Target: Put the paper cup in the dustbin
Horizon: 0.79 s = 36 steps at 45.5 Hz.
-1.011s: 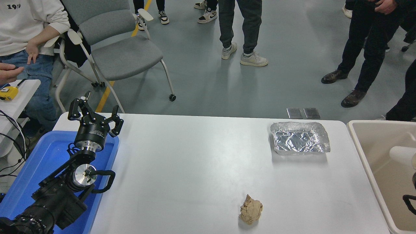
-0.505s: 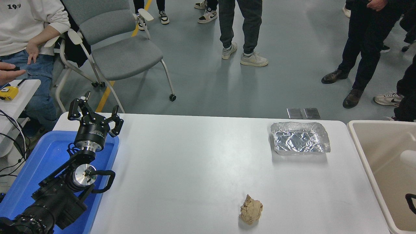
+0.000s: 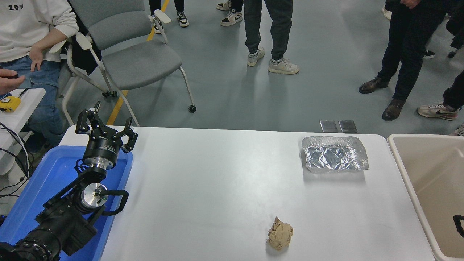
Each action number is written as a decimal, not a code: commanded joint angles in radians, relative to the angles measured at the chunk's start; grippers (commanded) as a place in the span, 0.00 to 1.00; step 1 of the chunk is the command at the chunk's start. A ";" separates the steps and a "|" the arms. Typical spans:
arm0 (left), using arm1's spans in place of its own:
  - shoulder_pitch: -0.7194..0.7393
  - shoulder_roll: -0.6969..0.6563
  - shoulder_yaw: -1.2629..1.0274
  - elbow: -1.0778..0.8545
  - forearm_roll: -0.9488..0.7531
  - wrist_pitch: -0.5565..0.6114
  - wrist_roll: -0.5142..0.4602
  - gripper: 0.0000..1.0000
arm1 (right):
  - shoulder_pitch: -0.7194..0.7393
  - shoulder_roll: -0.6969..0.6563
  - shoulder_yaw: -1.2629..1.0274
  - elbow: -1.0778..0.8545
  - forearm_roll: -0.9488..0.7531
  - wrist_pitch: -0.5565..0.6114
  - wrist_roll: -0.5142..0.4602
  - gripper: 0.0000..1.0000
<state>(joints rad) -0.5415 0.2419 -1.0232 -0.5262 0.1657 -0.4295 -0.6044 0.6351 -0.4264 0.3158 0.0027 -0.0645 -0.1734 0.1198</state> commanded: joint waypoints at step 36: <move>0.000 0.001 0.000 0.002 0.000 0.002 0.000 1.00 | -0.100 -0.222 0.457 0.663 -0.006 0.267 0.014 1.00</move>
<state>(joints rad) -0.5415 0.2426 -1.0232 -0.5257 0.1657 -0.4288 -0.6044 0.6069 -0.5473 0.6567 0.2973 -0.0670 0.0369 0.1303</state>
